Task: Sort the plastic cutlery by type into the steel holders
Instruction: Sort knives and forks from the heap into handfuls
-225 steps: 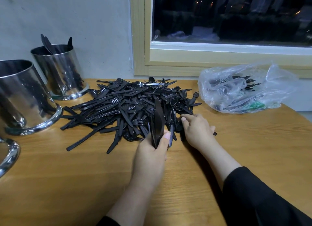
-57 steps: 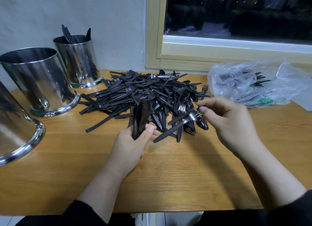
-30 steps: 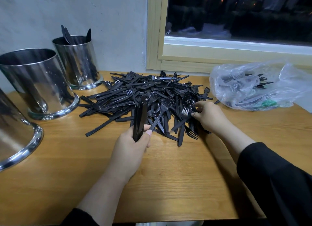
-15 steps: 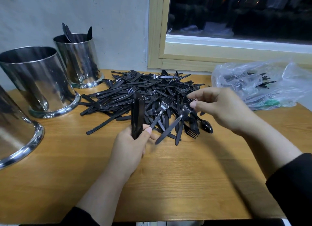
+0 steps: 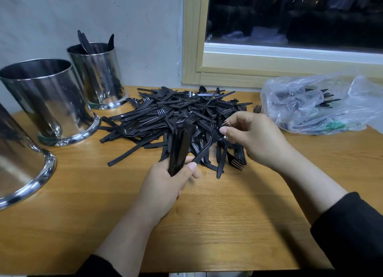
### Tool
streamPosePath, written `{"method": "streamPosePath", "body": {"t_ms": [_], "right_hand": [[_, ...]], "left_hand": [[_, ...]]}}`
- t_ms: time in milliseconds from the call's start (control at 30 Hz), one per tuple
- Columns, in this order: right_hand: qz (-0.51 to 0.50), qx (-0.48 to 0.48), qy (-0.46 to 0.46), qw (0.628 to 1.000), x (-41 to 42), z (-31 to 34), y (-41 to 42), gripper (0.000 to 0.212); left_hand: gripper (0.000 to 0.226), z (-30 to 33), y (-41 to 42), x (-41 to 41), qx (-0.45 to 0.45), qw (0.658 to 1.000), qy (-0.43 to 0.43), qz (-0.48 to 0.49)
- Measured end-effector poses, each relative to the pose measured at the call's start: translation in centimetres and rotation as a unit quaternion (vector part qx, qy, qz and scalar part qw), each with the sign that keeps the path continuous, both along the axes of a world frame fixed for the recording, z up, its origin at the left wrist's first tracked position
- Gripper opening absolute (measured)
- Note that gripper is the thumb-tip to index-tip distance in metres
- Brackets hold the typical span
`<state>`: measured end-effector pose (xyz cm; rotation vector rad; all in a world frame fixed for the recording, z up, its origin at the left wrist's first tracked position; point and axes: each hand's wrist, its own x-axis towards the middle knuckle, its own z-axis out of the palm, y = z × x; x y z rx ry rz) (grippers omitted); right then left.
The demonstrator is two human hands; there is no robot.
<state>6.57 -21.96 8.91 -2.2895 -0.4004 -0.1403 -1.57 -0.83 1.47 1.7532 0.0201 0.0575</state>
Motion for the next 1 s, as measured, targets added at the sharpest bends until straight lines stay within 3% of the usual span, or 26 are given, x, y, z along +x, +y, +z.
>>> {"method": "streamPosePath", "body": {"t_ms": [100,233,433,633,767,900,1000], "right_hand": [[-0.001,0.016,-0.003,1.0,-0.4,-0.1,0.4,0.02],[-0.028,0.048,-0.019,0.998,-0.7,-1.0,0.0,0.016],[-0.064,-0.163,0.005,0.985,-2.2,-5.7,-2.9,0.027],[-0.099,-0.081,-0.001,0.992,-2.0,-6.6,-2.2,0.03],[-0.132,-0.09,-0.019,0.987,0.9,-5.4,-1.9,0.043],[-0.151,-0.095,0.028,0.984,4.3,-4.9,-1.0,0.058],[-0.15,-0.084,0.068,0.983,5.7,-5.0,-0.4,0.048]], "left_hand": [[0.014,-0.1,0.0,0.0,0.016,1.0,0.002,0.004],[0.029,-0.1,0.0,0.1,0.035,0.999,0.011,0.031],[0.032,0.0,-0.1,0.1,0.028,0.998,0.015,0.058],[0.032,-0.2,0.0,0.0,0.035,0.997,0.009,0.062],[0.03,0.1,-0.1,-0.1,0.028,0.997,0.009,0.064],[0.027,0.2,-0.3,0.1,0.02,0.997,0.01,0.071],[0.029,0.3,-0.2,0.0,0.015,0.997,0.012,0.076]]}}
